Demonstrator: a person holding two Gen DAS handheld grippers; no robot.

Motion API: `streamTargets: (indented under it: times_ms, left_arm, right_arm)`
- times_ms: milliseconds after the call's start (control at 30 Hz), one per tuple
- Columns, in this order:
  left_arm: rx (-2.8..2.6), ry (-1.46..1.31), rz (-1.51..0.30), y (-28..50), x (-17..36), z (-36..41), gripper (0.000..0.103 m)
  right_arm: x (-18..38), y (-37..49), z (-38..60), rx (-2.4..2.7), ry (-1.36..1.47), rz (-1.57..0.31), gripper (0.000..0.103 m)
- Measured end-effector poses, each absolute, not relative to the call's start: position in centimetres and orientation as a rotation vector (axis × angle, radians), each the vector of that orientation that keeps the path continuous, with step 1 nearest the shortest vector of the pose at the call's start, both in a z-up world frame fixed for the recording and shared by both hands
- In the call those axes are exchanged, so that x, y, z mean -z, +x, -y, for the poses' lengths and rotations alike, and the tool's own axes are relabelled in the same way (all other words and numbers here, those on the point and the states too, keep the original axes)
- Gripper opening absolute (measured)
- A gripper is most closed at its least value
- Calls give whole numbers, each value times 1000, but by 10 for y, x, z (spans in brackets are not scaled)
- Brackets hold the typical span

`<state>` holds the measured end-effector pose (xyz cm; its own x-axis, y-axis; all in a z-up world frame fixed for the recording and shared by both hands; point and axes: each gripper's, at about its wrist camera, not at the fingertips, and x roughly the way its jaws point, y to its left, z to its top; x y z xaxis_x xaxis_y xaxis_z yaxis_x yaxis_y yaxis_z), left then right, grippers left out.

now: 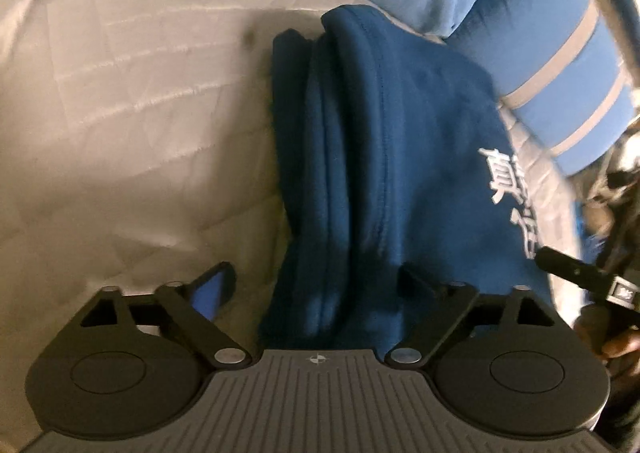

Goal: Fold clothes

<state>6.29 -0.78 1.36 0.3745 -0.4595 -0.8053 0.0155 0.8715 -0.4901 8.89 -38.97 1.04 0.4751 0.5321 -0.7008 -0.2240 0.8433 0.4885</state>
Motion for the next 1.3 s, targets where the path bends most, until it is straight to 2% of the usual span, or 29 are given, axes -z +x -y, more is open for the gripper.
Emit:
streamTargets:
  times_ms: [100,400,500,533,567,667,1100,1300]
  left_arm:
    - [383,-514,-1121,58,-8,-5,99]
    - [536,-806,-1137,58,14,-26,96]
    - [554,-840,-1152,56,19,-22,74]
    - [551,-878,-1169,55,25,-23,53]
    - [548,-921,-1181,54,31,-25,46]
    - [553,-1007,-1159,50,44,-29,37]
    - [557,-964,-1019,29,40,-35,33]
    - [562,-954,-1018,31,40,-32,33]
  right_arm:
    - [-13,90,392,-457,348,-954,103]
    - [-13,111,402,-440,377,-935,103]
    - [-11,125,405,-445,378,-933,103]
    - [-9,130,407,-443,387,-933,103]
    - [-7,135,410,-439,402,-934,103]
    - [1,151,418,-440,474,-946,103]
    - [37,215,439,-563,811,-913,102]
    - [55,244,430,-565,856,-933,96]
